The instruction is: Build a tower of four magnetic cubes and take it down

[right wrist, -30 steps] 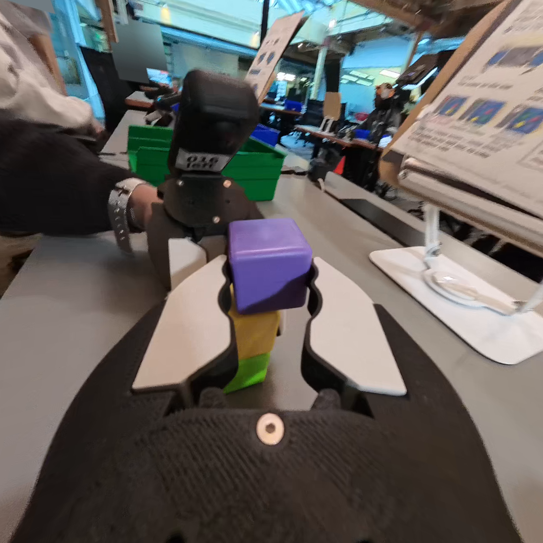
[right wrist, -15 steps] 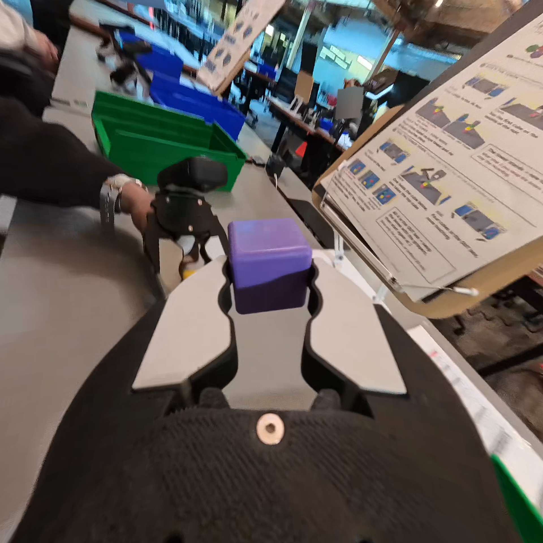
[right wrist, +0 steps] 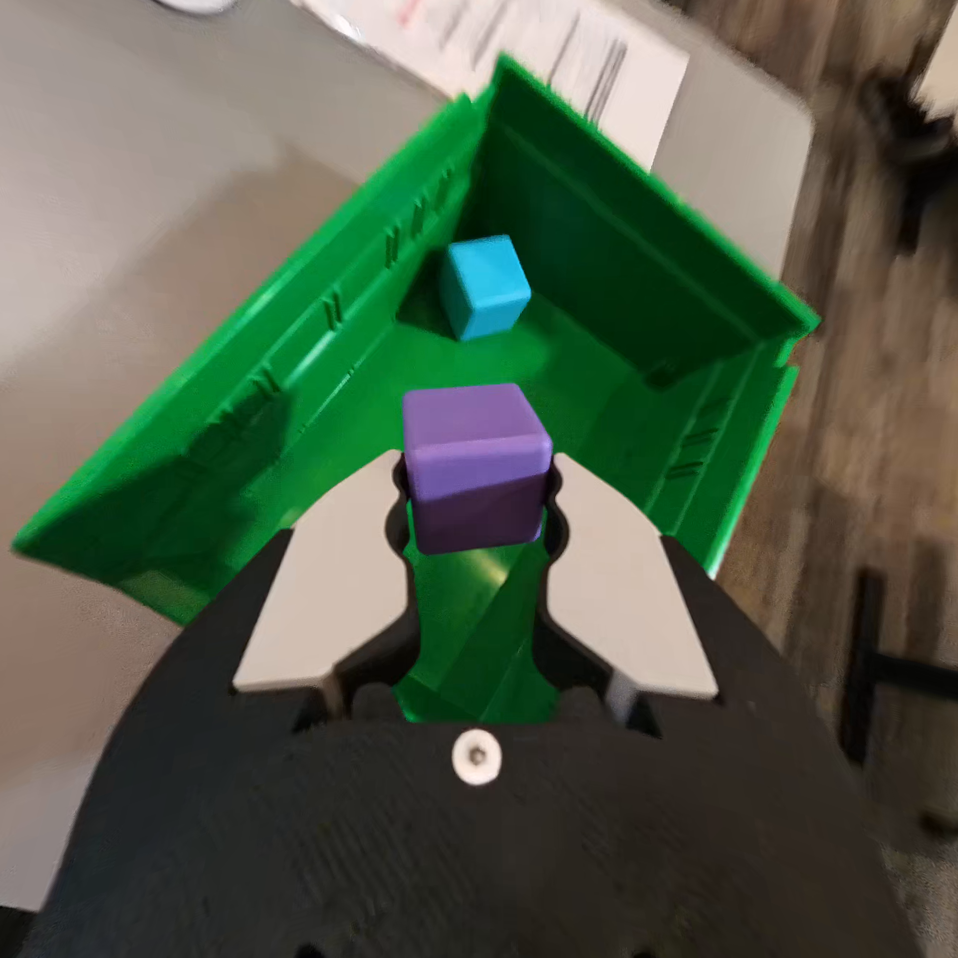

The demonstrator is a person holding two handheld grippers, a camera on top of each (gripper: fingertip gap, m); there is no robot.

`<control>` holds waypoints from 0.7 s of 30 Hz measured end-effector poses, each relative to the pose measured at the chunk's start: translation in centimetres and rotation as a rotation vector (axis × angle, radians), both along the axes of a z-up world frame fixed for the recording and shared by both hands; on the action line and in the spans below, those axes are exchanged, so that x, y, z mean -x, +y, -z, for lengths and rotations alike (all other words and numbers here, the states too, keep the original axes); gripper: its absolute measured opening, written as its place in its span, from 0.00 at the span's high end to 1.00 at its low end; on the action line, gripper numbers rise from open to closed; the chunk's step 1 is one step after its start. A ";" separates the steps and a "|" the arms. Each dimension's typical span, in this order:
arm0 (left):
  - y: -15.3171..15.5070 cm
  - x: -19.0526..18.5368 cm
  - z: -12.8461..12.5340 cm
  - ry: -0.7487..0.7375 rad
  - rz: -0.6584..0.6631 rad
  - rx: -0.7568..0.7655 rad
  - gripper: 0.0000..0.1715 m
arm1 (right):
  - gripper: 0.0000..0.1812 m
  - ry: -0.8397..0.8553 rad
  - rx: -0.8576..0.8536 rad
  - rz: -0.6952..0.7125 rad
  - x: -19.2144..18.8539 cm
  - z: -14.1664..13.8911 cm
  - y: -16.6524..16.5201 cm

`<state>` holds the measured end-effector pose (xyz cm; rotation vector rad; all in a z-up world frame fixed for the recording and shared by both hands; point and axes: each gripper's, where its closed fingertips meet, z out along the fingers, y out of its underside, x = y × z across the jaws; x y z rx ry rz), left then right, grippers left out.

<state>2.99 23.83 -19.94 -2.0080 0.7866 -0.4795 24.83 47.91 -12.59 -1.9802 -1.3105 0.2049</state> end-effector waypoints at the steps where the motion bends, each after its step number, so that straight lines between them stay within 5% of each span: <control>1: 0.0 0.0 0.0 0.002 0.000 0.000 0.69 | 0.72 -0.029 0.051 0.028 0.0 1.1 0.6; 5: 0.0 0.0 0.1 0.008 -0.001 -0.002 0.69 | 0.72 -0.269 0.174 0.039 -0.1 5.1 3.2; 14: -0.1 -0.2 0.1 0.001 0.017 0.011 0.69 | 0.72 -0.634 0.288 0.062 -1.6 8.4 7.1; 21: -0.2 -0.3 0.2 -0.005 0.030 0.022 0.69 | 0.68 -0.673 0.270 0.088 -2.1 8.6 7.8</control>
